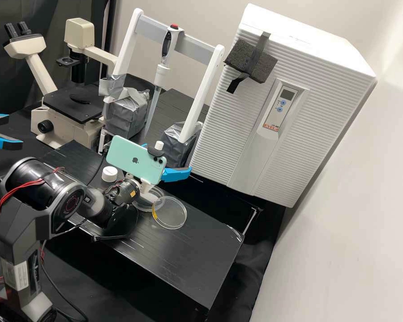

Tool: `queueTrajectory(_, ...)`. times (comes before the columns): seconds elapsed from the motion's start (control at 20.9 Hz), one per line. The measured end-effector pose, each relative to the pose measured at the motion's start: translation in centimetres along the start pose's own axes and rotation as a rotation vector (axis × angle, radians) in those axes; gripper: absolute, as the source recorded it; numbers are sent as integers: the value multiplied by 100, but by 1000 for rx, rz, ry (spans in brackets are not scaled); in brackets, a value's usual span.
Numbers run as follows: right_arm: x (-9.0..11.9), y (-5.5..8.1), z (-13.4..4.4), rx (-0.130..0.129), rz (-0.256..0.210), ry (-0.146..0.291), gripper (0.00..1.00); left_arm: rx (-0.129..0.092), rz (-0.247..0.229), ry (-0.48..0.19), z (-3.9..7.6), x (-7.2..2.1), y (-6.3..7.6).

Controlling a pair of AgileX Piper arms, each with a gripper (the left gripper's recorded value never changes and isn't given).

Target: Close the bottle

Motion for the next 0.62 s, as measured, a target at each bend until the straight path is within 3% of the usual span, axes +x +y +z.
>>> queueTrajectory(0.14,0,0,0,0,0,0,100,-11,-13,-2,-16,-18,-9)
queueTrajectory(0.43,-2,4,-4,0,1,1,100,-13,-17,2,-29,-25,-12)
queueTrajectory(0.62,-165,95,-85,4,27,25,100,-23,-25,4,-43,-18,-32)
